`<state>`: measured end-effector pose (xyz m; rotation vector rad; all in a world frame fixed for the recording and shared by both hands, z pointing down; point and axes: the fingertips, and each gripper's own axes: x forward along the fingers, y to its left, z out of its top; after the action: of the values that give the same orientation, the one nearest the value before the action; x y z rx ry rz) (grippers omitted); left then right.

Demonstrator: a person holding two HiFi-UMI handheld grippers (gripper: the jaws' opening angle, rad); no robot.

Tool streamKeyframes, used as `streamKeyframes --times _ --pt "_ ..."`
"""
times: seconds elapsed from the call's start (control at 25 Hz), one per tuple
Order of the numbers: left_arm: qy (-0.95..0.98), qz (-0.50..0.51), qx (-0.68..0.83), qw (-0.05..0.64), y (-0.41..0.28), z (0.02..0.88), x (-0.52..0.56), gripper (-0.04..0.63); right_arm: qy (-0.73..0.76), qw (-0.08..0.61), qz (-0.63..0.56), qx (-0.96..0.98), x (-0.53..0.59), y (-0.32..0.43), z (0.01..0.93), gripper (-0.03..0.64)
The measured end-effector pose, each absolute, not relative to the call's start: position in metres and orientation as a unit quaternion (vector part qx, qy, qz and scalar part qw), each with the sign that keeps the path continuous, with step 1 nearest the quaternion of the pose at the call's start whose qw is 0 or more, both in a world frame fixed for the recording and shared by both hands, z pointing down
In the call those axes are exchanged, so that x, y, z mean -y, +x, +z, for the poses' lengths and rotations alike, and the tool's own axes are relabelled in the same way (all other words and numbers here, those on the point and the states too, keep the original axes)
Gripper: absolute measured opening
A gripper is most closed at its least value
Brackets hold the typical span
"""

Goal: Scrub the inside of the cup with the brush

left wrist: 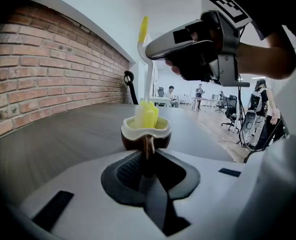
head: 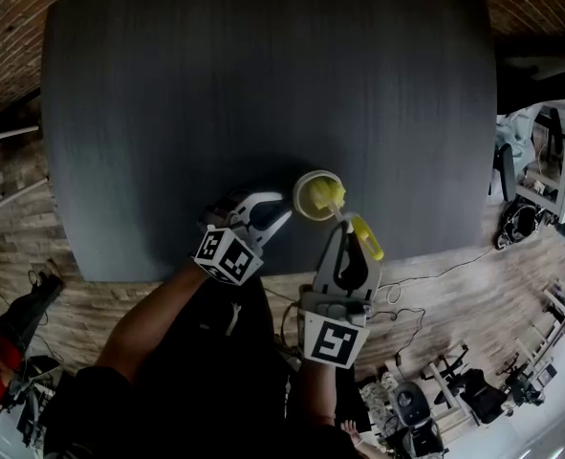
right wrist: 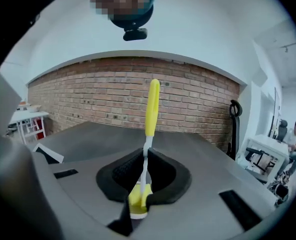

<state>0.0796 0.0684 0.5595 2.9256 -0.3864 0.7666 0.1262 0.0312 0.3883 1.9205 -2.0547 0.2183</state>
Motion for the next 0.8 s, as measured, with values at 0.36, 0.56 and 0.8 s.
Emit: streamKeyframes --times 0.36,0.56,0.8 --pt "0.961 0.251 0.111 0.042 0.076 0.559 -0.069 0.076 0.674 0.128 0.070 0.725 -0.025 0.118 0.389 0.044" --pt "0.961 0.251 0.112 0.041 0.078 0.559 -0.070 0.075 0.676 0.112 0.090 0.723 -0.025 0.112 0.394 0.044" --pt "0.961 0.251 0.111 0.043 0.074 0.559 -0.071 0.075 0.664 0.095 0.108 0.733 -0.029 0.101 0.393 0.044"
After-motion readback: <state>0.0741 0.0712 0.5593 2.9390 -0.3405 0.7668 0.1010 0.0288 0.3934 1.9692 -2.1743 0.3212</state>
